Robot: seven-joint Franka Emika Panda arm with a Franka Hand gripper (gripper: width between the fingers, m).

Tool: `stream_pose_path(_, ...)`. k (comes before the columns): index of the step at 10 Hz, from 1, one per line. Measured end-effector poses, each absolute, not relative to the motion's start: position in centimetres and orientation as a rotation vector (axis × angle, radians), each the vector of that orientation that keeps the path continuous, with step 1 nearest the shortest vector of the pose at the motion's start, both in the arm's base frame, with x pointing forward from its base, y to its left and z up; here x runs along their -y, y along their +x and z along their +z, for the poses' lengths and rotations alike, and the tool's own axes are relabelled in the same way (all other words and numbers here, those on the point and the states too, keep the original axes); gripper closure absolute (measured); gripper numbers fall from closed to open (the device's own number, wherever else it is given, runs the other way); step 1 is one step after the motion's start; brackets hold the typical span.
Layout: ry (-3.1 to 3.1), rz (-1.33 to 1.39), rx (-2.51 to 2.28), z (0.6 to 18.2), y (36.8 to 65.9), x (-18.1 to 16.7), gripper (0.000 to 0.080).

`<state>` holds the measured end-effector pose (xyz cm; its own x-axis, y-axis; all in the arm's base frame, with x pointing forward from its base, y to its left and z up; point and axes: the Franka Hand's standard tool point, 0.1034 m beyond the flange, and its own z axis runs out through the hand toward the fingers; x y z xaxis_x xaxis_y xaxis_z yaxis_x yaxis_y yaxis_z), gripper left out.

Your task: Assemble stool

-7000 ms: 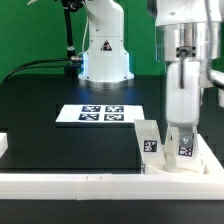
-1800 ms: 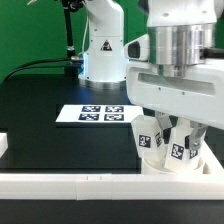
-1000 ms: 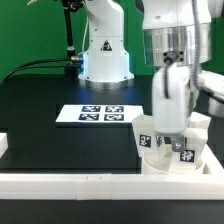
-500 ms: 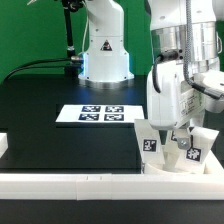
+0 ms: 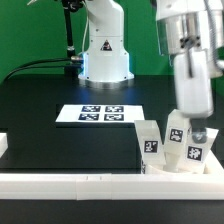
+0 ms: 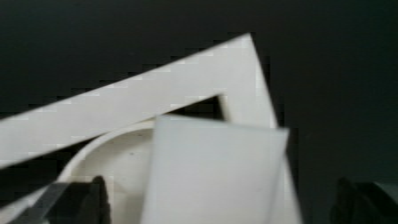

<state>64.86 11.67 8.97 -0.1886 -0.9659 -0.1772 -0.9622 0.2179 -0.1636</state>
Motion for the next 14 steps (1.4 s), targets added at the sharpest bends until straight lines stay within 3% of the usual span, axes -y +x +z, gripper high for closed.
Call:
stream_pose_path(3,-2.186,-0.082,-1.905,9.4,64.8,-13.1,0.0151)
stream_pose_path(6,-2.309,-0.111,-1.767,9.4,64.9,-12.5,0.0151)
stream_pose_path(10,-2.8,-0.149,-0.9,9.3,64.8,-11.9,0.0151)
stream_pose_path(14,-2.92,-0.172,-0.572,9.3,65.0,-11.5,0.0151)
